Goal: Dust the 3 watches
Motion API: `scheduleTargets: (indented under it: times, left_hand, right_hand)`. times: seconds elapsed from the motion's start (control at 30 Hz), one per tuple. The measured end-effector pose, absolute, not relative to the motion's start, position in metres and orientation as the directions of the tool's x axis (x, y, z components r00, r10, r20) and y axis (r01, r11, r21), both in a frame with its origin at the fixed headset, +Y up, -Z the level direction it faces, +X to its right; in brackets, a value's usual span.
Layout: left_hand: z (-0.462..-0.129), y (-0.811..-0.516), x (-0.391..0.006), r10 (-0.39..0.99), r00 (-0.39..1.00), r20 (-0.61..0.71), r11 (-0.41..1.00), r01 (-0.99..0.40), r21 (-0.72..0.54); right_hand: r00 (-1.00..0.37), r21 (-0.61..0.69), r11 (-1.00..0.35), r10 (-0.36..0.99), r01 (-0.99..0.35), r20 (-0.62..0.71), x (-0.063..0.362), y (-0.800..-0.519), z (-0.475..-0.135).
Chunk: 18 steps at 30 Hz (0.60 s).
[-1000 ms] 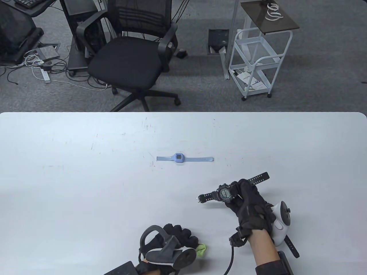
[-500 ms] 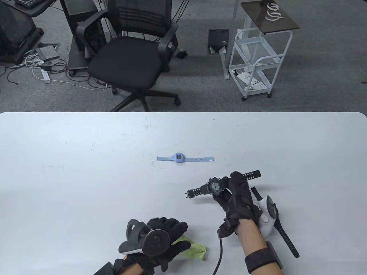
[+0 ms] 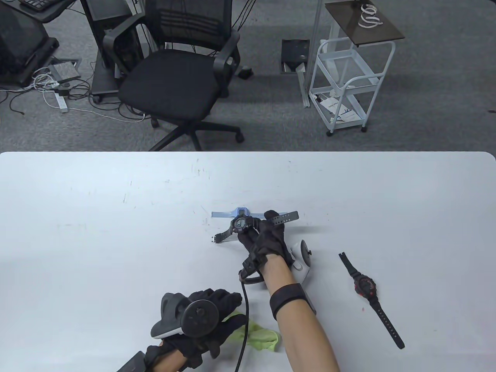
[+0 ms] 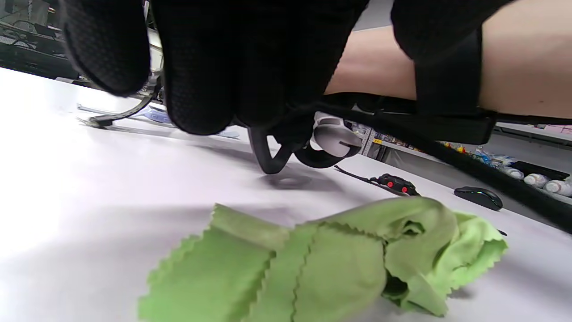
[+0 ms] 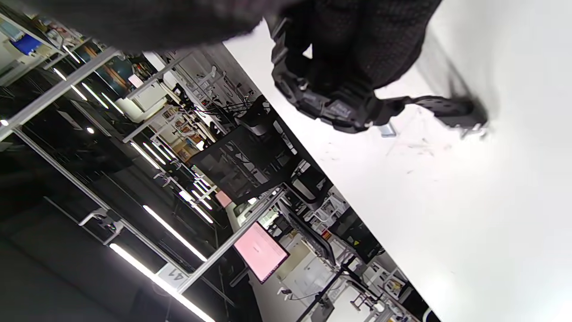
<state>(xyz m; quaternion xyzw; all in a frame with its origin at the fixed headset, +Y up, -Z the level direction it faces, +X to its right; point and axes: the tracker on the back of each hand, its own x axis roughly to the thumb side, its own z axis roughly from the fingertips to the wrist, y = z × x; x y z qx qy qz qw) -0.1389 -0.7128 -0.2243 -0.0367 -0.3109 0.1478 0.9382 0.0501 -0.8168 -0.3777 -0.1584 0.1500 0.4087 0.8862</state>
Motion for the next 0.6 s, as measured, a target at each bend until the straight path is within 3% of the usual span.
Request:
scheduleTargets:
  times: [0.2,0.6]
  left_hand:
    - [-0.225,-0.712,-0.141,0.306,0.768,0.563,0.951,-0.269,-0.149]
    - [-0.230,-0.708,-0.153,0.320,0.792,0.520,0.946,-0.299,-0.128]
  right_hand:
    - [0.501,-0.103,0.509,0.754,-0.854,-0.426,0.053,-0.814,-0.383]
    - [0.301,-0.101,0.284,0.875,-0.953,-0.378,0.115,-0.796,-0.371]
